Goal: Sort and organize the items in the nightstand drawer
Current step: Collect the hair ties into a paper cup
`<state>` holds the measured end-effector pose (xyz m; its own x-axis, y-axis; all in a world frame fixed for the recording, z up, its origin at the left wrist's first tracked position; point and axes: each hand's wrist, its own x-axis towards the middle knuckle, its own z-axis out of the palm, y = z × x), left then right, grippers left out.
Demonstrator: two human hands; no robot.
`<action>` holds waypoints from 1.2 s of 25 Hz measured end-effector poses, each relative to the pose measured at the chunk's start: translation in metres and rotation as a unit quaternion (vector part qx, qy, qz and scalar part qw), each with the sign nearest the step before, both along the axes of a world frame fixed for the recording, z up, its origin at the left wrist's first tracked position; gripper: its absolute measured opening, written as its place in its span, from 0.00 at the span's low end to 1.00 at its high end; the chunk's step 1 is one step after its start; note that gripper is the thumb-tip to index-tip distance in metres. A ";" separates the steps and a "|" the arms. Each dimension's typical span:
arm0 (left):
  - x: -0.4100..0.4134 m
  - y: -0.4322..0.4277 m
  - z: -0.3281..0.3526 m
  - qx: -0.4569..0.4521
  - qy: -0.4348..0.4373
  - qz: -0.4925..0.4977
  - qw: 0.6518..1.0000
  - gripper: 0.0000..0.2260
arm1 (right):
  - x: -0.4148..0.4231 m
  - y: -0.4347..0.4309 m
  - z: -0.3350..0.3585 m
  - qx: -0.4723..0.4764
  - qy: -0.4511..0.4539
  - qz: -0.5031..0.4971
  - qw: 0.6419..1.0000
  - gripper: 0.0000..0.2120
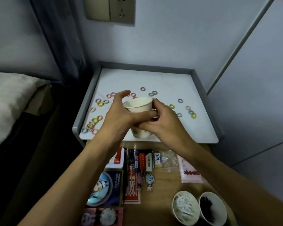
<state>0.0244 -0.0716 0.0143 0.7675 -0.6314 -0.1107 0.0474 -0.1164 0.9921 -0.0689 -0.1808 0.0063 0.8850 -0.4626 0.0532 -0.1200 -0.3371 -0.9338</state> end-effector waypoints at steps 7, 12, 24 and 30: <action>0.011 -0.001 -0.006 0.077 -0.069 0.039 0.994 0.45 | -0.023 -0.113 -0.030 -0.268 0.173 -0.197 0.927 0.20; 0.005 -0.002 -0.008 0.149 -0.103 -0.027 0.983 0.44 | -0.025 -0.156 -0.063 -0.233 0.277 -0.214 0.908 0.25; -0.006 -0.003 -0.012 0.227 -0.275 -0.070 0.932 0.45 | -0.018 -0.155 -0.063 -0.362 0.270 -0.168 0.876 0.07; -0.007 -0.004 -0.010 0.203 -0.268 -0.076 0.939 0.47 | -0.006 -0.102 0.000 -0.074 0.052 -0.112 0.990 0.04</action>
